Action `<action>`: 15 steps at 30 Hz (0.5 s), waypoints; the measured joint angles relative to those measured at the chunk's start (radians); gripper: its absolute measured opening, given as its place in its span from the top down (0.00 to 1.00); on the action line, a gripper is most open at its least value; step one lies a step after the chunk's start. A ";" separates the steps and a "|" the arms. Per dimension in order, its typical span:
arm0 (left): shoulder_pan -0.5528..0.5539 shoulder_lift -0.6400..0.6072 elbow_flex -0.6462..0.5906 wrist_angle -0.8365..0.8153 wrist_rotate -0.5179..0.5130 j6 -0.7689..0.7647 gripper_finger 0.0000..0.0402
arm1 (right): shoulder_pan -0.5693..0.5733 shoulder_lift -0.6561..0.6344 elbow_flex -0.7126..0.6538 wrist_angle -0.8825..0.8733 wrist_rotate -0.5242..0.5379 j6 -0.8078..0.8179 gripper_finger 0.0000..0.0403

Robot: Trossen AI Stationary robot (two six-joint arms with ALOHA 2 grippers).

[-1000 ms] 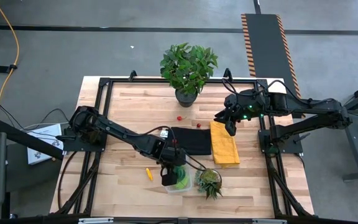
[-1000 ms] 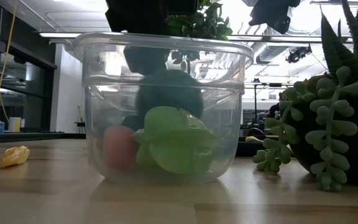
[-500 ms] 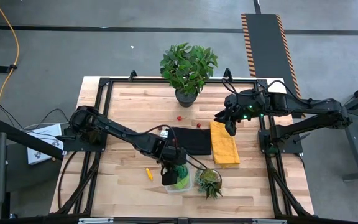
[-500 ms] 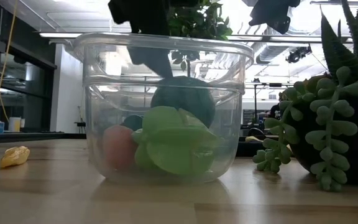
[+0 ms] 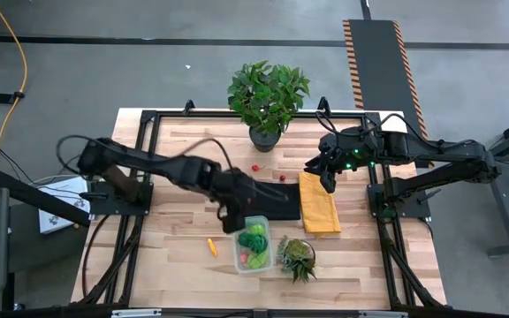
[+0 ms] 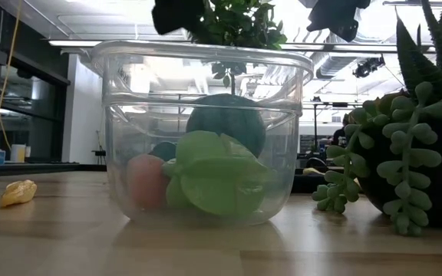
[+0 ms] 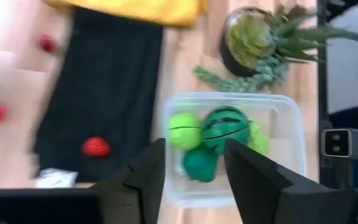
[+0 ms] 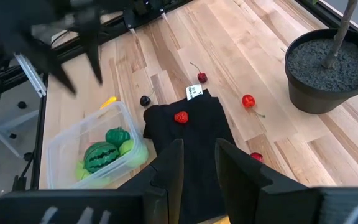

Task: Pick and placing Produce into tupperware
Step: Put the black cherry into the bin

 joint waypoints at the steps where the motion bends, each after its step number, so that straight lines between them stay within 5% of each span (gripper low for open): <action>1: 0.007 -0.021 0.001 -0.013 -0.008 0.005 0.65 | 0.000 0.000 0.000 0.000 0.000 0.000 0.79; 15: 0.020 -0.252 -0.003 -0.365 -0.151 -0.022 0.73 | 0.000 0.000 0.000 0.016 0.000 0.007 0.79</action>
